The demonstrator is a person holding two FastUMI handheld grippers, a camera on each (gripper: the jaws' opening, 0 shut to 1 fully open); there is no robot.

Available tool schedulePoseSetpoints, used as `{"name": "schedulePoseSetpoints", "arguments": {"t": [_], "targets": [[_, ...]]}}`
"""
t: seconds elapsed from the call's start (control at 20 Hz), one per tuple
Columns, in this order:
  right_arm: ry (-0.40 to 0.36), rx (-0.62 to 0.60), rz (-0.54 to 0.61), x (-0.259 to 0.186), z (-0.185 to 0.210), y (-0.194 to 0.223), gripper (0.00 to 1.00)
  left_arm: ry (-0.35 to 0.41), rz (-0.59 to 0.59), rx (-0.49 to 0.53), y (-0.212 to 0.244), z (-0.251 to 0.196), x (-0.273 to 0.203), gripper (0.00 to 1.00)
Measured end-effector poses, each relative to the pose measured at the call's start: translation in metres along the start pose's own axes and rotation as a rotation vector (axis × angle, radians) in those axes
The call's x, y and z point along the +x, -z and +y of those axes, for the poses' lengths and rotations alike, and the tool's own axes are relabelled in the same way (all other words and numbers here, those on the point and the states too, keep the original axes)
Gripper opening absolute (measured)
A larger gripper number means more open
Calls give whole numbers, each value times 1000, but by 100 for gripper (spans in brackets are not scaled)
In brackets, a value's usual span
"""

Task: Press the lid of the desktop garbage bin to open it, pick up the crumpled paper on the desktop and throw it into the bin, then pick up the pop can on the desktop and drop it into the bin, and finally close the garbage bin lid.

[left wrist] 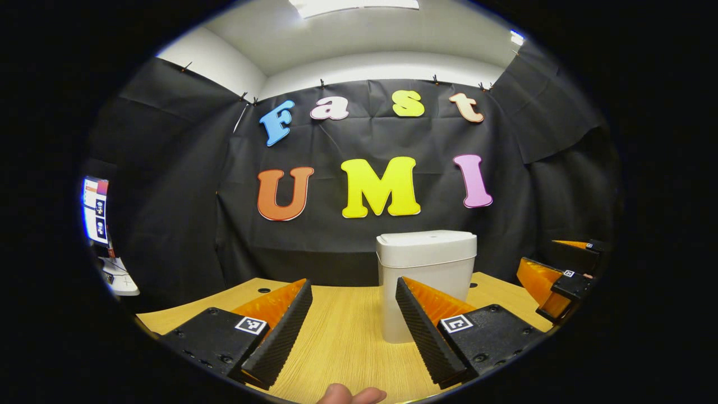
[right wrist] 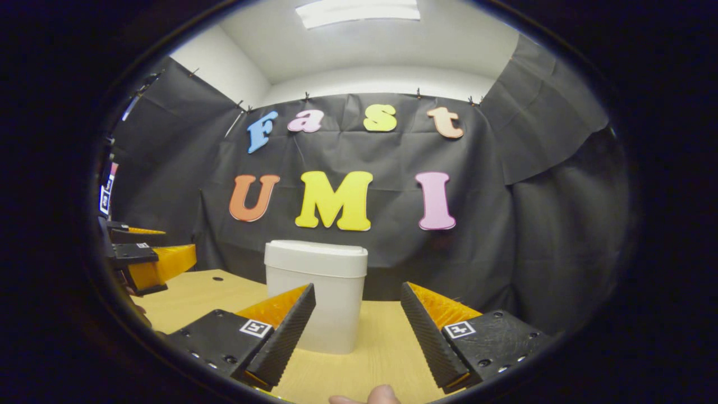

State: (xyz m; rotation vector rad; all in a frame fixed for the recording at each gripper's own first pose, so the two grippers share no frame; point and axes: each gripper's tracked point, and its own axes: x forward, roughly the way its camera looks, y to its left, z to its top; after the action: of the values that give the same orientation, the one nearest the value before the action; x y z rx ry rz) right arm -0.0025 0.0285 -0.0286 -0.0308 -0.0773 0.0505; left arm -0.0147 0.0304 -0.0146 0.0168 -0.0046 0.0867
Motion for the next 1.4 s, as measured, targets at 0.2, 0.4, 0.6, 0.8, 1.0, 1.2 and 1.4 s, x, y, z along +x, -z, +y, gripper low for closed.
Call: {"name": "schedulePoseSetpoints", "arguments": {"t": [0.2,0.4,0.6,0.8,1.0,1.2,1.4], "targets": [[5,8,31,3,-1,10,97,4,10,2,3,2,0,96],[5,23,37,4,-1,10,95,0,12,5,3,3,1,96],[3,16,26,3,1,5,95,5,15,6,4,0,3,96],[-5,21,28,4,4,6,95,14,27,-1,7,-3,4,96],[-9,31,36,4,6,8,95,8,28,-2,8,-1,4,96],[-7,26,32,3,7,9,95,5,32,2,9,0,6,96],[-13,31,41,4,9,10,95,9,27,8,7,0,6,96]]}}
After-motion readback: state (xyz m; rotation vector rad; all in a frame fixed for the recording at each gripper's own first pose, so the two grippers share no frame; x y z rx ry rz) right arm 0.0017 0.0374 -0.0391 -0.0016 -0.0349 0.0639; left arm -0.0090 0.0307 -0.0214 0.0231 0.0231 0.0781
